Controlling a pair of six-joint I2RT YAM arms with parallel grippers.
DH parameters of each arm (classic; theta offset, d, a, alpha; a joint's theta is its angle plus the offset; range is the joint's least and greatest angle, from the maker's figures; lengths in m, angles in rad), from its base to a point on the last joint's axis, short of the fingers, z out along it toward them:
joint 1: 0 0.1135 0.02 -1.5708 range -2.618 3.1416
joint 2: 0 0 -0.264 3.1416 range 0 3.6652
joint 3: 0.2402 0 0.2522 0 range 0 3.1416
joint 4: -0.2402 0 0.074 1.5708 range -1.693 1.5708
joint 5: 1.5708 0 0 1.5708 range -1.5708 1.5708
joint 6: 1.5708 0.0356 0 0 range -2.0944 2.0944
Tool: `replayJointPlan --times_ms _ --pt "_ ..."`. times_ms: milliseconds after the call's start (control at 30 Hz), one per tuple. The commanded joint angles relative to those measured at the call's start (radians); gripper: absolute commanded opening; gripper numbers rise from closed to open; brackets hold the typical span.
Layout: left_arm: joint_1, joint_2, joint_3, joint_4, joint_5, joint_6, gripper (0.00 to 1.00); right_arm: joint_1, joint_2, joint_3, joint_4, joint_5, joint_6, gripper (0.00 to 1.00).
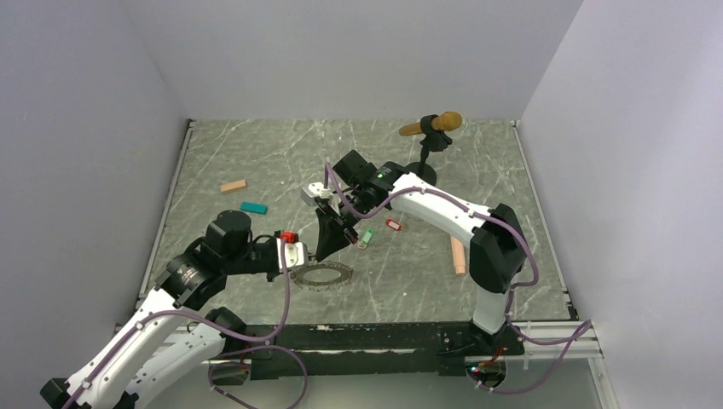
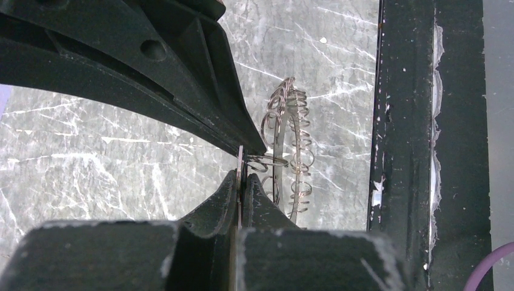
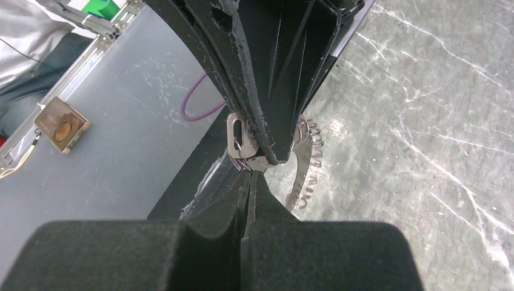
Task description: Put the keys on the keyring
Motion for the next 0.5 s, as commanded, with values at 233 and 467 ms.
replayJointPlan --times_ms 233,467 --pt "-0.004 -0.046 0.004 0.016 -0.001 -0.012 0.00 -0.043 -0.088 -0.081 0.197 0.042 0.206 0.00" --pt "-0.004 -0.027 0.021 -0.008 0.012 0.008 0.00 -0.068 -0.093 -0.133 0.315 0.038 0.340 0.00"
